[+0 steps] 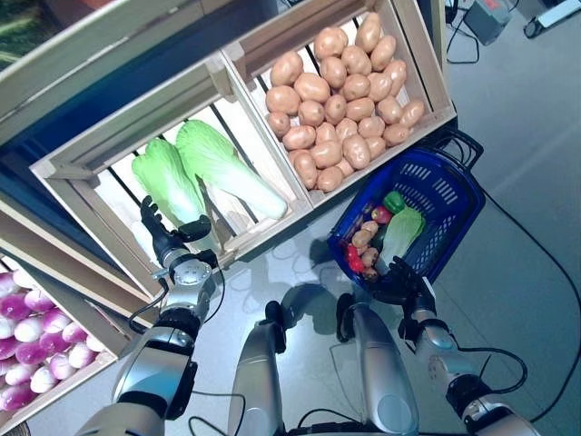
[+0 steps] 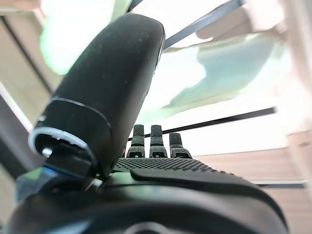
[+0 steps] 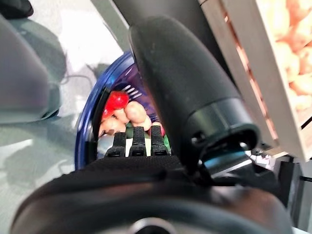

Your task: Put vegetables into the basket

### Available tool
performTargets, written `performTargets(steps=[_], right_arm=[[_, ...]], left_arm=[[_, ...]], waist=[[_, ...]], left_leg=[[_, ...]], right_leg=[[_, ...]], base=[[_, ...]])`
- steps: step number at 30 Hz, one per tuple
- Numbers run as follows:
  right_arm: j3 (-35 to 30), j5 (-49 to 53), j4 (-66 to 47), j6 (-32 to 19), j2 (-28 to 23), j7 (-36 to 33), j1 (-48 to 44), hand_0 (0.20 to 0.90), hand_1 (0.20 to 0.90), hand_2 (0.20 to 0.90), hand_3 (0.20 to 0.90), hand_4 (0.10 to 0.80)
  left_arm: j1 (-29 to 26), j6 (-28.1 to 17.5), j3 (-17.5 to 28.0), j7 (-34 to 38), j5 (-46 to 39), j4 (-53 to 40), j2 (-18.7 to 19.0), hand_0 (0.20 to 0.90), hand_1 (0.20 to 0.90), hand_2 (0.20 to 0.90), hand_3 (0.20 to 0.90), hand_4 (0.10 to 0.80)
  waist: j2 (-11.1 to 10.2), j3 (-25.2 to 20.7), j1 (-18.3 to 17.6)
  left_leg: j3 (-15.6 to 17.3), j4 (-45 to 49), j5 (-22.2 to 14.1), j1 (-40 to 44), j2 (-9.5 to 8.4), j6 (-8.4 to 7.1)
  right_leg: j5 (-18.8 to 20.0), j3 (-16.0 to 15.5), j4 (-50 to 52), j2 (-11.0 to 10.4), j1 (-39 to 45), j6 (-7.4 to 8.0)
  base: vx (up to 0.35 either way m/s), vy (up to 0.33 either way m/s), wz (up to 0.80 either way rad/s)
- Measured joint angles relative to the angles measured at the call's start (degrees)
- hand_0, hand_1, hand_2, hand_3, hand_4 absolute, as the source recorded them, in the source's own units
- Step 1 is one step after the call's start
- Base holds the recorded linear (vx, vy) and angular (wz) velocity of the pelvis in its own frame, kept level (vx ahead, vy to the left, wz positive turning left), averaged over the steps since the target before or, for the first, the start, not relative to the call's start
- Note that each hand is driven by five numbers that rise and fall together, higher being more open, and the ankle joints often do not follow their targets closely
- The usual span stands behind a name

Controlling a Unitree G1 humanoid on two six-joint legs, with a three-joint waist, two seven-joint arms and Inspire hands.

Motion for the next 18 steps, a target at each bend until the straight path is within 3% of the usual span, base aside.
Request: performTargets(steps=[4, 18], right_arm=[[0.05, 0.06, 0.00, 0.02, -0.88, -0.60, -1.39, 0.900, 0.900, 0.900, 0.900, 0.800], [0.41, 0.04, -0.07, 0.18, -1.76, -3.01, -3.09, 0.900, 0.900, 0.900, 0.900, 0.800]], left_arm=[[-2.13, 1.64, 0.88, -0.19, -2.78, 2.54, 0.49, 0.900, 0.900, 0.900, 0.900, 0.800], [-9.42, 6.90, 3.22, -2.79, -20.83, 6.37, 4.31, 0.900, 0.900, 0.900, 0.900, 0.800]], waist=[[-0.68, 0.51, -0.09], [-1.75, 1.27, -1.51]], left_leg=[[-0.45, 3.58, -1.39, -2.70, 0.71, -0.47], [-0.68, 8.59, -2.77, -9.06, 1.71, -0.51]], right_leg=[[-1.32, -0.05, 3.31, 0.43, -2.65, -0.87], [-1.83, 0.26, 7.08, 1.09, -8.75, -1.33]], base=[[0.008, 0.028, -0.03], [0.000, 0.002, -0.01]])
